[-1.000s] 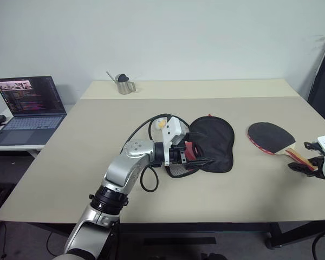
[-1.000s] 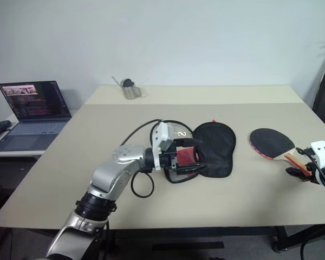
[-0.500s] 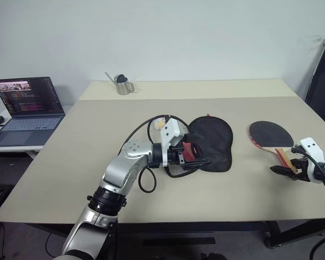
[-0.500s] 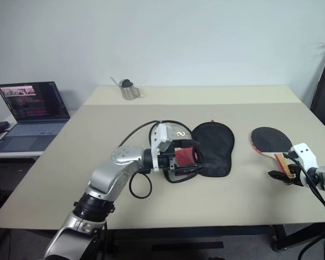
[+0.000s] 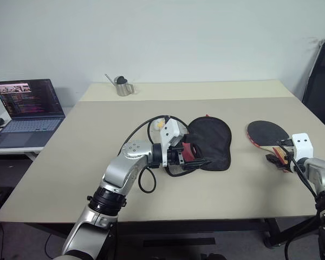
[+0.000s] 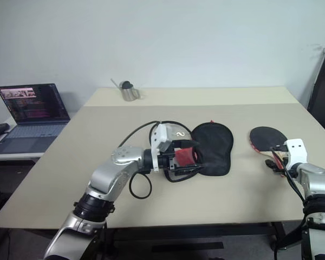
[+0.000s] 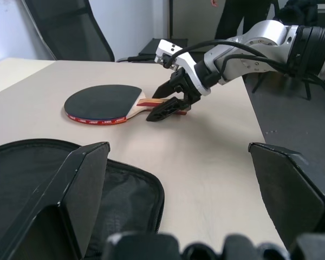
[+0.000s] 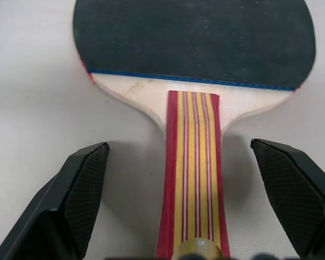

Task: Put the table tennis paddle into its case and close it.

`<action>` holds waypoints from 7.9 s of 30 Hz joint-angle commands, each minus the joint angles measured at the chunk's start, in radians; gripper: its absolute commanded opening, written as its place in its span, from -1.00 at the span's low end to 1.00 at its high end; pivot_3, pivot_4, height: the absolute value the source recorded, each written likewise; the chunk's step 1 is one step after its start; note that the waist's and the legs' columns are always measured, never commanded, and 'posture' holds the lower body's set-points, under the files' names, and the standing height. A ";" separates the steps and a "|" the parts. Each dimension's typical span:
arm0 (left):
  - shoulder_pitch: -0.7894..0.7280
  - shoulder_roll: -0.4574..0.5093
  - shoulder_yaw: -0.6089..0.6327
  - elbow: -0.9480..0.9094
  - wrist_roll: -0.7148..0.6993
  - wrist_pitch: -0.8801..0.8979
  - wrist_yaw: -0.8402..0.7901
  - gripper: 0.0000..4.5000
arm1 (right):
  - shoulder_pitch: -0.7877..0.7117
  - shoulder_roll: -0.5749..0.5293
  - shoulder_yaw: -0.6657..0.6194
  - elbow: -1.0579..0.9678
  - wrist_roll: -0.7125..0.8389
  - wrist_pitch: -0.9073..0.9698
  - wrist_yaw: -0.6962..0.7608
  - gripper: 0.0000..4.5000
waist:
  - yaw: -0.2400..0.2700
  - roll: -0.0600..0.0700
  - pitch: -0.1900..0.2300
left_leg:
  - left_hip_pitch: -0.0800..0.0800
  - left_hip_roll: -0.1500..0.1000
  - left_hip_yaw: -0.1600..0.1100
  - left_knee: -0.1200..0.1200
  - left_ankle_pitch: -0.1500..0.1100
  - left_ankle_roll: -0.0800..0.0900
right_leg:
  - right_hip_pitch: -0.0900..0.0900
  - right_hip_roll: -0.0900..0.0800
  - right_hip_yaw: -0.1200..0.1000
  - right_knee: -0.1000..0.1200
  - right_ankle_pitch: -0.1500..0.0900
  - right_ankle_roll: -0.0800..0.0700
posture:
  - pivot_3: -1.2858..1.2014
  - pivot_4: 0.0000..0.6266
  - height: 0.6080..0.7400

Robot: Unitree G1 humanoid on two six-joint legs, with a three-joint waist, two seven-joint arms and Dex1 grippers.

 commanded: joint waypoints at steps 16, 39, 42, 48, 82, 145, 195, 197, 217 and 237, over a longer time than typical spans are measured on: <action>0.003 0.027 0.039 -0.014 -0.004 -0.018 0.014 1.00 | -0.072 0.061 -0.016 0.095 0.001 0.031 -0.061 -0.50 | -0.001 -0.002 0.000 | 0.011 0.002 0.001 -0.001 0.000 0.002 | 0.009 0.002 0.002 -0.001 0.002 -0.001 | 0.03 -0.52 1.00; 0.143 0.152 0.137 -0.071 -0.004 -0.009 0.055 1.00 | -0.055 0.155 -0.070 -0.648 0.182 0.445 -0.162 -0.50 | 0.001 0.001 0.002 | -0.023 0.001 0.001 -0.002 0.002 -0.003 | -0.026 0.000 0.003 0.000 0.003 -0.002 | 0.03 -0.52 1.00; 0.149 0.157 0.140 -0.082 -0.007 -0.006 0.059 1.00 | -0.055 0.227 -0.065 -0.746 0.201 0.527 -0.215 -0.50 | 0.001 0.002 0.002 | -0.022 0.001 0.001 -0.002 0.002 -0.003 | -0.026 0.001 0.003 0.001 0.003 -0.002 | 0.03 -0.52 1.00; 0.155 0.162 0.143 -0.094 -0.009 -0.003 0.065 1.00 | -0.066 0.370 -0.079 -0.875 0.218 0.660 -0.329 -0.50 | 0.003 0.002 0.002 | -0.022 0.000 0.001 -0.001 0.002 -0.003 | -0.026 0.001 0.003 0.002 0.003 -0.002 | 0.03 -0.52 1.00; 0.172 0.157 0.135 -0.111 -0.005 -0.007 0.090 1.00 | -0.030 0.650 0.077 -0.708 0.053 0.478 -0.529 -0.50 | -0.013 0.003 0.001 | -0.022 0.000 0.001 -0.001 0.003 -0.004 | -0.030 0.001 0.004 0.006 0.003 -0.002 | 0.03 -0.52 1.00; 0.209 0.179 0.179 -0.101 -0.003 -0.013 0.138 1.00 | 0.001 0.646 0.036 -0.910 0.182 0.660 -0.397 0.99 | -0.021 0.003 0.001 | -0.021 0.001 0.001 -0.001 0.005 -0.007 | -0.033 0.002 0.006 0.017 0.003 -0.004 | 0.03 -0.52 1.00; -0.325 -0.082 0.131 0.985 0.352 -0.544 0.125 1.00 | 0.171 -0.208 -0.086 -1.020 0.504 0.404 0.303 0.99 | 0.012 -0.005 0.003 | -0.025 -0.001 0.001 0.003 0.003 -0.003 | -0.031 0.000 0.000 0.012 0.003 -0.003 | 0.03 -0.52 1.00; -0.336 -0.107 0.128 0.976 0.347 -0.546 0.112 1.00 | 0.182 -0.223 -0.106 -1.019 0.506 0.405 0.298 0.99 | 0.006 -0.005 0.003 | -0.025 0.000 0.001 0.003 0.003 -0.003 | -0.031 0.000 0.001 0.013 0.003 -0.003 | 0.03 -0.52 1.00; -0.465 -0.258 0.114 1.086 0.376 -0.616 0.112 1.00 | 0.229 -0.226 -0.137 -1.034 0.532 0.425 0.266 0.99 | 0.008 -0.006 0.004 | -0.024 0.000 0.000 0.014 0.001 0.000 | -0.025 0.001 -0.001 0.014 0.004 -0.001 | 0.03 -0.52 1.00; -0.097 0.060 0.240 0.430 0.151 -0.242 -0.066 1.00 | -0.012 0.017 0.111 -0.606 0.299 0.327 0.069 0.99 | 0.002 -0.006 0.004 | -0.023 0.000 0.000 0.014 0.001 0.000 | -0.025 0.001 0.002 0.016 0.004 -0.001 | 0.03 -0.52 1.00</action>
